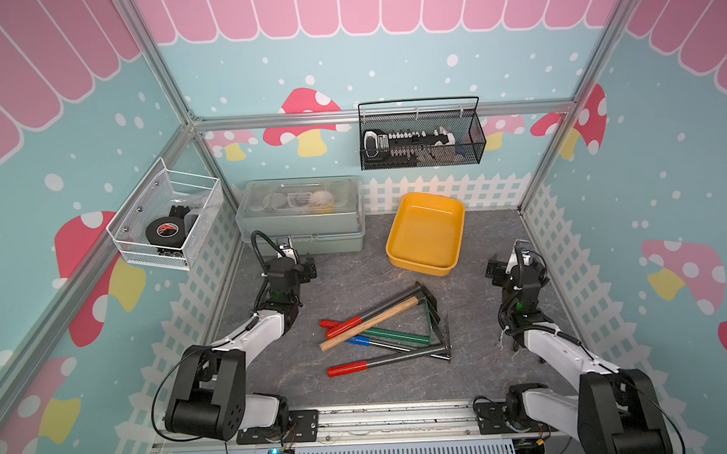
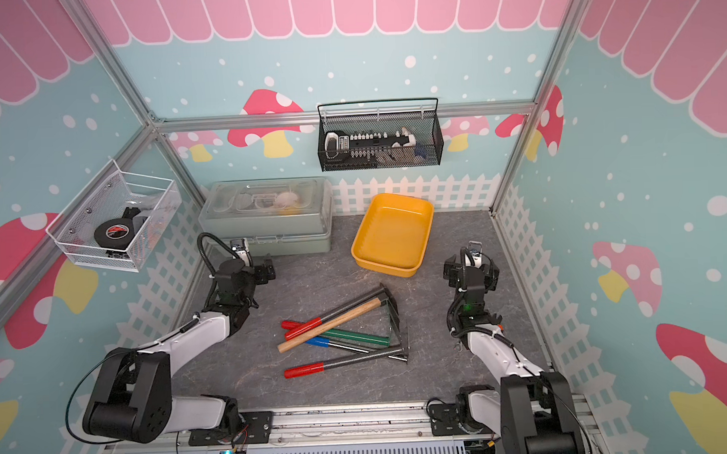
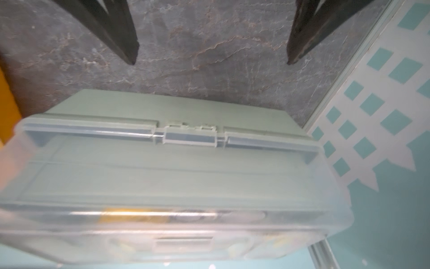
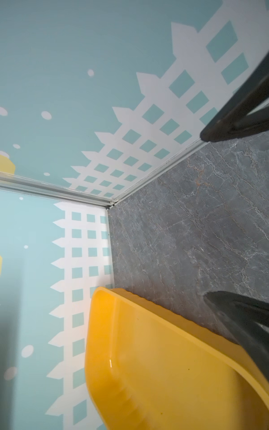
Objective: Put the small hoe into the storage box
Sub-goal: Pick up the hoe from the center of the board.
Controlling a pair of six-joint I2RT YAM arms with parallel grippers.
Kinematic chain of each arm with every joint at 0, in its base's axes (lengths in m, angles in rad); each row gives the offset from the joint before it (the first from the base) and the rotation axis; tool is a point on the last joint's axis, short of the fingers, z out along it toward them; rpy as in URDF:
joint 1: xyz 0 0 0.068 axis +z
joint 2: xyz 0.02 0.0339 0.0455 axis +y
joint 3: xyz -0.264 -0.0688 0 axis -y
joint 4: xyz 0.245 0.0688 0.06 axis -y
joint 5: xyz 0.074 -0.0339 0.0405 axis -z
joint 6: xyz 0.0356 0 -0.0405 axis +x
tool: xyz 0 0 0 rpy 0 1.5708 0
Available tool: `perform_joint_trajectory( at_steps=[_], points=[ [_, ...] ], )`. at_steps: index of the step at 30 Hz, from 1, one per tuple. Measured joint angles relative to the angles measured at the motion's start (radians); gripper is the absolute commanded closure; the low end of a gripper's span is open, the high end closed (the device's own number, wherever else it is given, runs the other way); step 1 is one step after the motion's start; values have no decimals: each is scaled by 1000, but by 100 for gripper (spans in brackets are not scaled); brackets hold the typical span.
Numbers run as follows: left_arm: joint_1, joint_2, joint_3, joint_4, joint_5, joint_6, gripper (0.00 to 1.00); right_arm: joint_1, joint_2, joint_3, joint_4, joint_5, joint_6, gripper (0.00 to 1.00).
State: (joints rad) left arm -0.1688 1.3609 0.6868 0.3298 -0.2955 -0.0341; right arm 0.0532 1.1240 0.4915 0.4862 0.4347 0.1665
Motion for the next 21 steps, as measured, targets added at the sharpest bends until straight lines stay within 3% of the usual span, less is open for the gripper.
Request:
perform_joint_trajectory(
  at_steps=[11,21],
  points=[
    [-210,-83,147,-446,32,19,6,4,-122,72,-415,-29,165,1],
    [-285,-106,256,-721,259,102,5,25,-144,82,-610,-225,232,1]
  ],
)
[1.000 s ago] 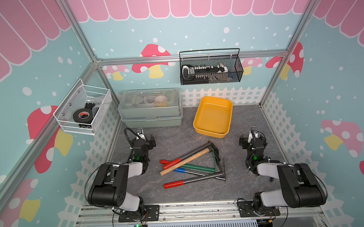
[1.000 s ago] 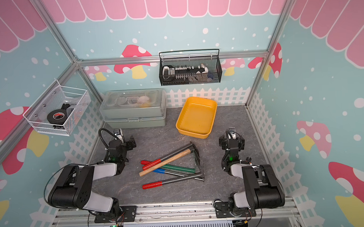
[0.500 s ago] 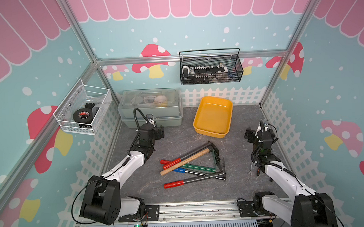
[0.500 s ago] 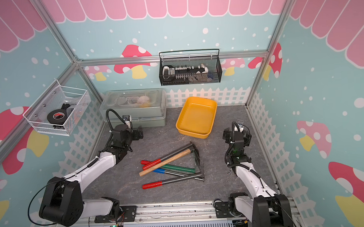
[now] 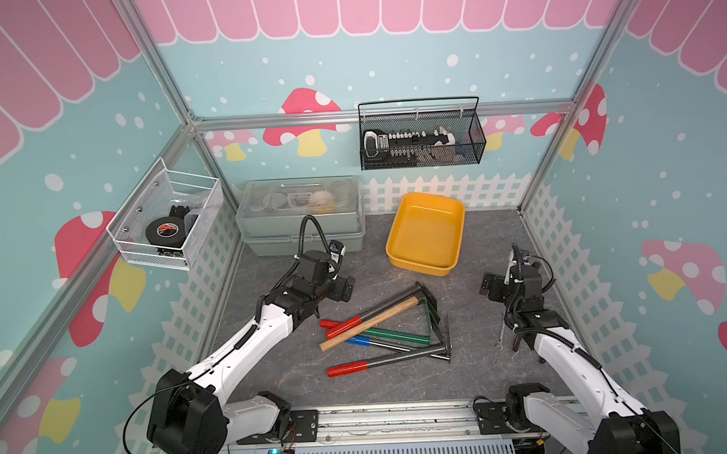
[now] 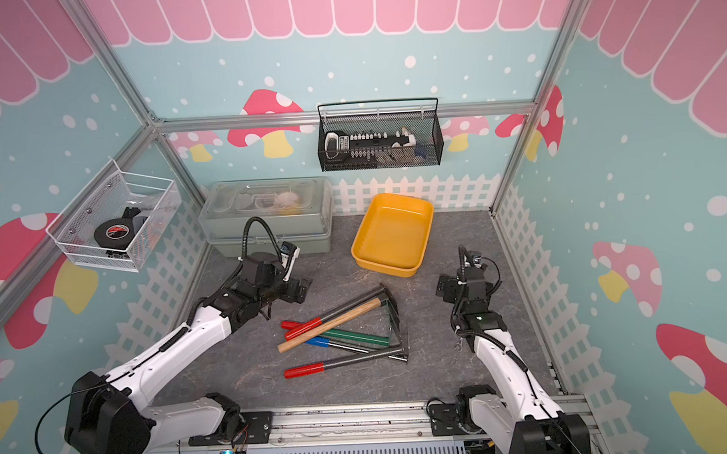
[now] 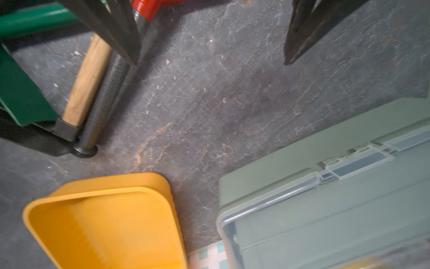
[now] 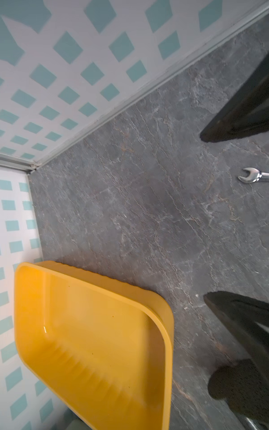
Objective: Put the small hoe into the storage box
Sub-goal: Pick up the hoe from the center of the board.
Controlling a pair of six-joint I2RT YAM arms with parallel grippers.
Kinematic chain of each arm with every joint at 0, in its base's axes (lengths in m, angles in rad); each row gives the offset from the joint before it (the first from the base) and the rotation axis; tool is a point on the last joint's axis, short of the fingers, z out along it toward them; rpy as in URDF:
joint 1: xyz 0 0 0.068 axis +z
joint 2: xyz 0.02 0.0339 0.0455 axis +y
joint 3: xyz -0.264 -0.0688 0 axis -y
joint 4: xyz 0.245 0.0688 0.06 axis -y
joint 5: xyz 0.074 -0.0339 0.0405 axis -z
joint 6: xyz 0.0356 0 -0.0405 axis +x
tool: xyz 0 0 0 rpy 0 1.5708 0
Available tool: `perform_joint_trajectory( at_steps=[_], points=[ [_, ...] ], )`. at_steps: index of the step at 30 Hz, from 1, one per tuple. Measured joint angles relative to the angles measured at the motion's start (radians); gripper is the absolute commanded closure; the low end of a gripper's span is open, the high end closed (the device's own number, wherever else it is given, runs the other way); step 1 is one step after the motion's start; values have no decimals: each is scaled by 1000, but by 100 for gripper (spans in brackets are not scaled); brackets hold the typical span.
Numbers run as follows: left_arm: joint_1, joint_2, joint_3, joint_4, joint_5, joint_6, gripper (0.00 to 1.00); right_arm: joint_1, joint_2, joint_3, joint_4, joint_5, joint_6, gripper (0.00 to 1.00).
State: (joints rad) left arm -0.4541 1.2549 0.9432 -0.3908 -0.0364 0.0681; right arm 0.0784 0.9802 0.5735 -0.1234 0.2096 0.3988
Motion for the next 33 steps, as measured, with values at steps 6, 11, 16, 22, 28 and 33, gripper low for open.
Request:
perform_joint_trajectory(
  at_steps=[6,11,16,22,28,33],
  points=[
    [0,79,71,-102,138,59,5,21,-6,11,-99,-81,32,1],
    [-5,192,145,-188,210,107,6,47,2,42,-170,-145,38,1],
    [-42,308,227,-265,221,136,9,65,17,48,-207,-202,55,1],
    [-87,398,274,-323,220,161,10,105,76,114,-281,-219,67,1],
    [-105,494,339,-367,216,175,17,144,127,164,-318,-176,66,1],
    [-105,557,377,-387,214,179,22,158,135,164,-330,-156,67,1]
  ],
)
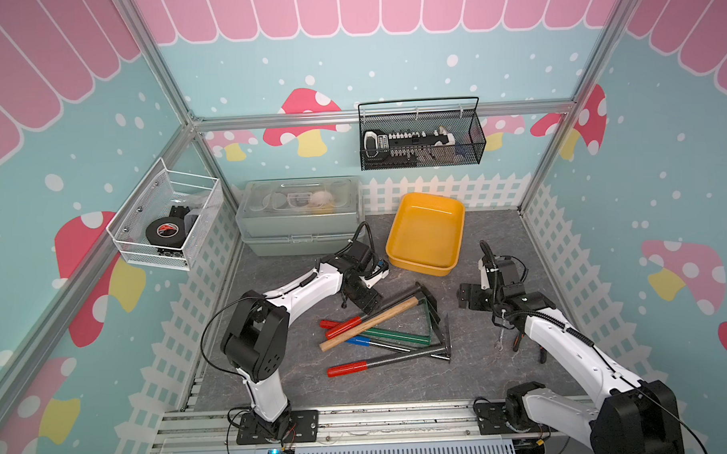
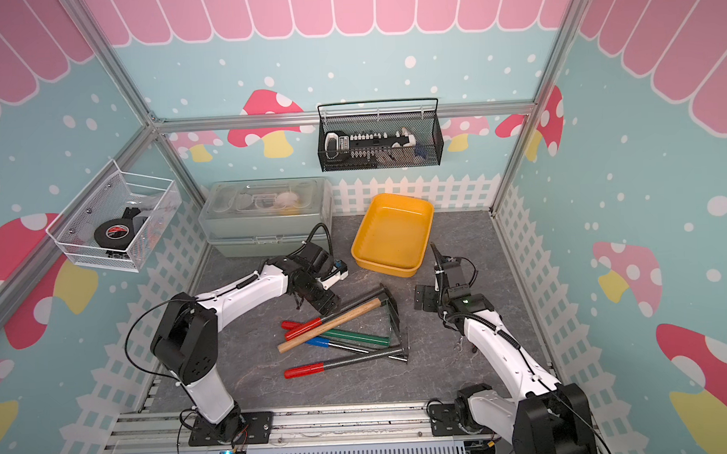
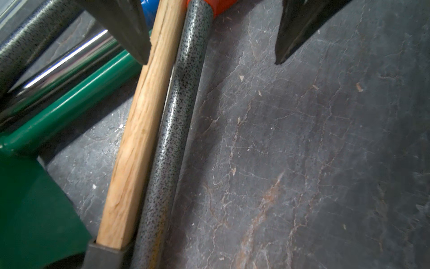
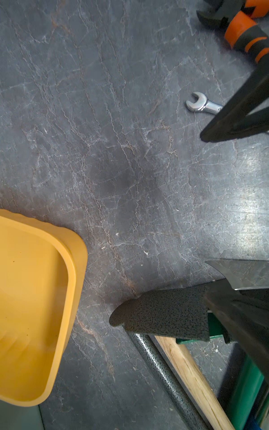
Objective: Put the small hoe into the storage box
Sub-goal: Pick up the hoe from the center of the board.
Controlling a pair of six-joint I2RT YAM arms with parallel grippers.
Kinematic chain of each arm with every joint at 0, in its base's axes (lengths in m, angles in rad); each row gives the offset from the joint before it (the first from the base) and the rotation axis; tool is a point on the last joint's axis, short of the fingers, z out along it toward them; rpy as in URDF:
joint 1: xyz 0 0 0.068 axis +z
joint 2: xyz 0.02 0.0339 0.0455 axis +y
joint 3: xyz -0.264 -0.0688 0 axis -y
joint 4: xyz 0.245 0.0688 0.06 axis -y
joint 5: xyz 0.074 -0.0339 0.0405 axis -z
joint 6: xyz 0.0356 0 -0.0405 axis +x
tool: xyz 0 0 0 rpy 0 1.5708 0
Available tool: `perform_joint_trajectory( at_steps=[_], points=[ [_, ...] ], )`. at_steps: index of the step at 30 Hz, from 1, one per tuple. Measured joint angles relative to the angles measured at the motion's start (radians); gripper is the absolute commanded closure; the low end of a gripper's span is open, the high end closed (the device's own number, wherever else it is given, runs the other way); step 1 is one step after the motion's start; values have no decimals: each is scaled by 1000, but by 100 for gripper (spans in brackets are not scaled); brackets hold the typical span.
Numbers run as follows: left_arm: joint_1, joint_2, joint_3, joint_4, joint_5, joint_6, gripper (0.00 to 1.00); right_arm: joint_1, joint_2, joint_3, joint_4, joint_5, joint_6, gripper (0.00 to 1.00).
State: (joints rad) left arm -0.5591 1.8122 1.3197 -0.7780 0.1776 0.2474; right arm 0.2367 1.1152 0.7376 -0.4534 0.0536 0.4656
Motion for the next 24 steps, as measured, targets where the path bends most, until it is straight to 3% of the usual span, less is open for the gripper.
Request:
perform_joint_trajectory(
  at_steps=[24],
  points=[
    [-60,153,80,-37,-74,21,38,7,-2,-2,5,-10,15,2]
  ],
)
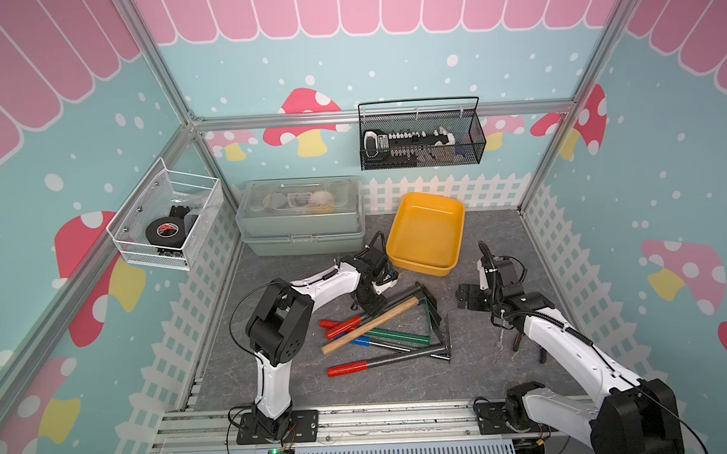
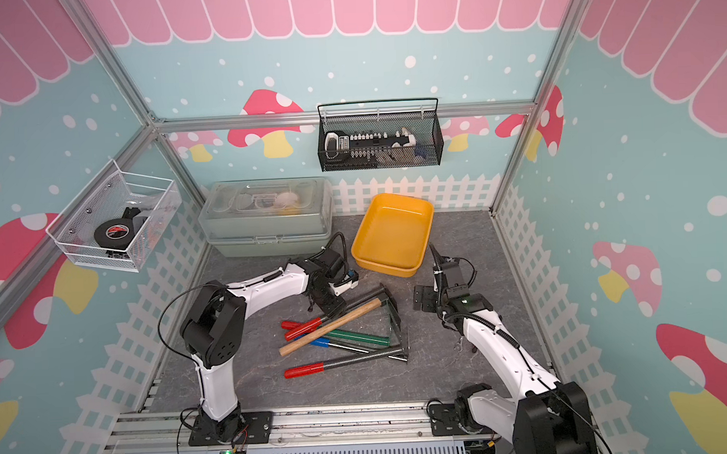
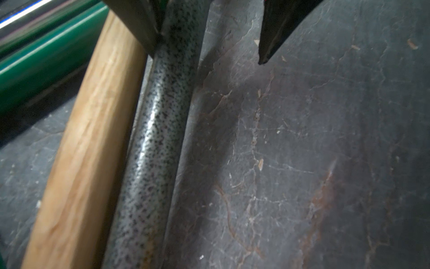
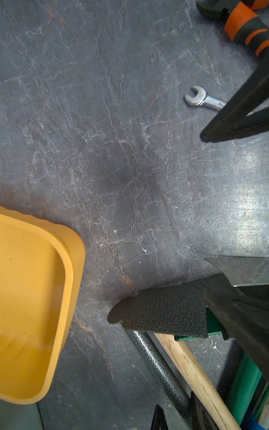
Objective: Put the small hoe into the storage box
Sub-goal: Pick up the hoe from the center of the board.
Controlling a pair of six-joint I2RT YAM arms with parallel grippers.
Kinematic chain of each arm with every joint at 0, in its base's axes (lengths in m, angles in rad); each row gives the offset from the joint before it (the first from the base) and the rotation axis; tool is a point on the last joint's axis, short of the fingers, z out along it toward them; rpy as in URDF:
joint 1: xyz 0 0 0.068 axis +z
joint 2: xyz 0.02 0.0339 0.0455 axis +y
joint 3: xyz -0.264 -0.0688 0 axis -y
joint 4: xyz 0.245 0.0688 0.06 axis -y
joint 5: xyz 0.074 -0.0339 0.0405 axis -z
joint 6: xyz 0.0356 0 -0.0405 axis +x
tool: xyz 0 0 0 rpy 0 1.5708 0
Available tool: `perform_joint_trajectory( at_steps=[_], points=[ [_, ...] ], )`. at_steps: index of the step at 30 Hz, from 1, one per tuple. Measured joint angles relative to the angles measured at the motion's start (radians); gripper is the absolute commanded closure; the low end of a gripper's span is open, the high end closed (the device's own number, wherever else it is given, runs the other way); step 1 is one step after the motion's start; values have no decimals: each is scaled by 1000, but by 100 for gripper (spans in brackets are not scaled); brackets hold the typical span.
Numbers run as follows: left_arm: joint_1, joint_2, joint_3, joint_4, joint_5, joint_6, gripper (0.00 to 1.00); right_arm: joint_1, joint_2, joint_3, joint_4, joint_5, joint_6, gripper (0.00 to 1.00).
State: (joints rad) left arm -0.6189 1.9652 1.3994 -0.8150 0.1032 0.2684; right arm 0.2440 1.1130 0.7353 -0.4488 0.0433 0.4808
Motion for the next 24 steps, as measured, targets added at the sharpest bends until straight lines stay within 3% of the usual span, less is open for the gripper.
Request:
perform_joint_trajectory(
  at_steps=[12,17,24],
  points=[
    [-11,39,15,-7,-55,13,46,0,-5,-14,3,-1,7,2],
    [-11,56,31,-9,-77,17,57,0,-10,-16,4,-3,7,2],
    [-17,59,33,-10,-97,27,63,0,-14,-29,8,-7,7,3]
  ],
)
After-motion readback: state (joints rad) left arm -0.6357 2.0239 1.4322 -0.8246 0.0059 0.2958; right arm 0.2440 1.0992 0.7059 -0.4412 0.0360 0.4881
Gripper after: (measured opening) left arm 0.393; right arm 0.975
